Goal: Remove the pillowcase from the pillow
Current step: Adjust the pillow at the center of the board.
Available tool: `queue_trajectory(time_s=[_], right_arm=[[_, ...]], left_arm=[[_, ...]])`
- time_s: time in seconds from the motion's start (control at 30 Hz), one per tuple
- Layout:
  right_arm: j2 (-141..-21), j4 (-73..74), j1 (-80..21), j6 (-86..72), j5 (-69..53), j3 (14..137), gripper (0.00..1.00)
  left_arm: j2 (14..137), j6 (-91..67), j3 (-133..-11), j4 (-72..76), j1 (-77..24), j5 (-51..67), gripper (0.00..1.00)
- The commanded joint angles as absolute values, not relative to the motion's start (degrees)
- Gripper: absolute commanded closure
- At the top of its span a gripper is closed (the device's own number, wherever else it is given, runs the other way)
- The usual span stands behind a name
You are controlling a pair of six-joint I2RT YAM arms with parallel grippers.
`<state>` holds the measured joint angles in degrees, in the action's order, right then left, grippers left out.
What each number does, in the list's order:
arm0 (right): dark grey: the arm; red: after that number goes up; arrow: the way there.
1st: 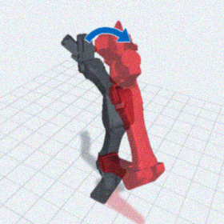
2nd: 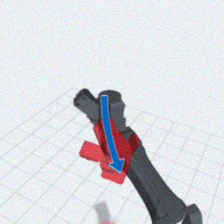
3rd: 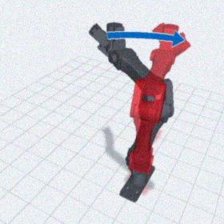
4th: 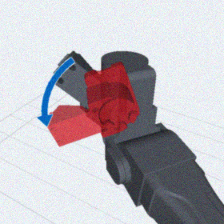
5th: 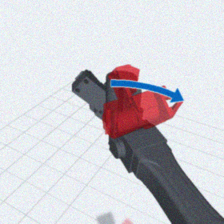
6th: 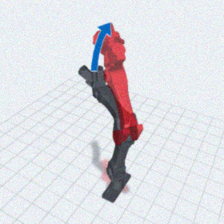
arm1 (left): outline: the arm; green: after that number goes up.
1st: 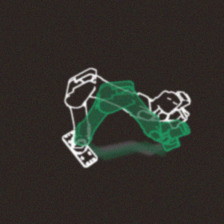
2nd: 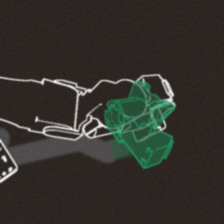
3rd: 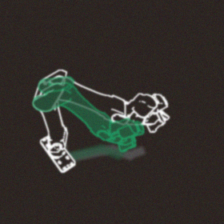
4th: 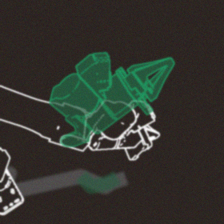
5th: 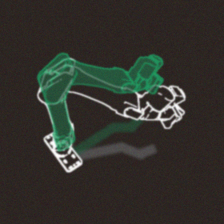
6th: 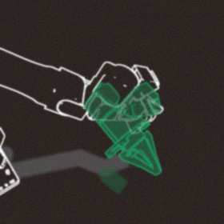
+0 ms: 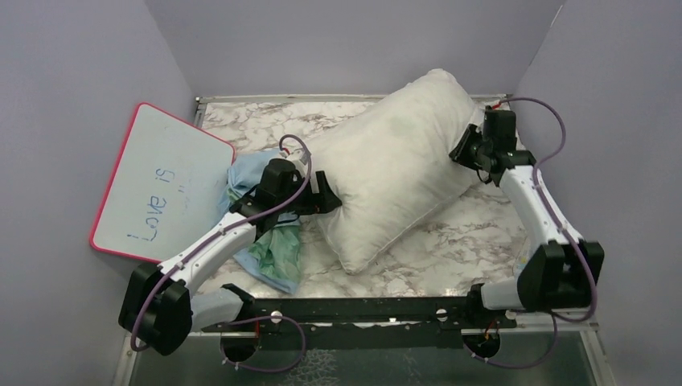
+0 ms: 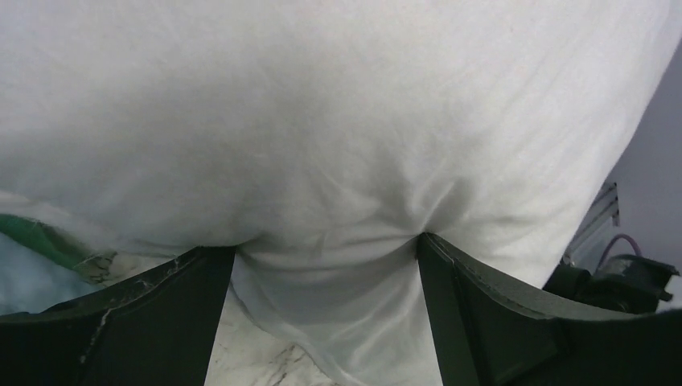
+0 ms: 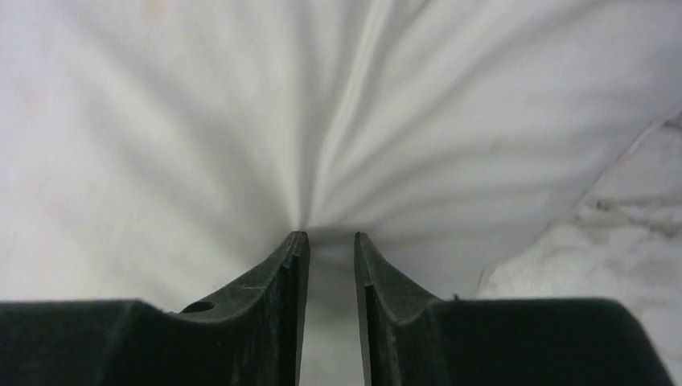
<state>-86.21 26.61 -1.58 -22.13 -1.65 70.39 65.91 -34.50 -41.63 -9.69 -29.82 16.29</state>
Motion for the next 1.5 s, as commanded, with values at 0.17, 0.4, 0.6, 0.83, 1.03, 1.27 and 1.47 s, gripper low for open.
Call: queue_trajectory(time_s=[0.17,0.4,0.6,0.83,1.03,1.27,1.47], right_arm=[[-57.06,37.82,-3.78,-27.81,-11.92,50.13,0.69],[-56.19,39.38,-3.78,-26.01,-2.56,57.17,0.32],[-63.34,33.33,-3.66,-34.41,6.19,56.72,0.00],[-72.05,16.84,-2.15,-41.30,6.07,54.94,0.00],[-77.20,2.52,-1.93,-47.07,-10.29,47.72,0.51],[-66.29,-0.80,-1.93,-49.62,-12.74,36.42,0.99],[-45.16,14.26,-2.02,-53.35,-15.43,30.31,0.99]], left_arm=[[77.62,-25.98,-54.01,-10.20,-29.04,6.15,0.13],[78.61,-26.79,-53.04,-10.34,-26.46,7.43,0.35],[78.83,-25.37,-49.80,-7.65,-26.07,15.64,0.94],[76.26,-22.89,-47.19,-10.05,-21.61,15.89,1.00],[79.22,-22.74,-48.36,-9.49,-21.18,21.12,1.00],[79.51,-22.32,-49.70,-11.64,-21.18,19.26,1.00],[79.92,-21.92,-52.82,-14.10,-20.35,16.24,1.00]])
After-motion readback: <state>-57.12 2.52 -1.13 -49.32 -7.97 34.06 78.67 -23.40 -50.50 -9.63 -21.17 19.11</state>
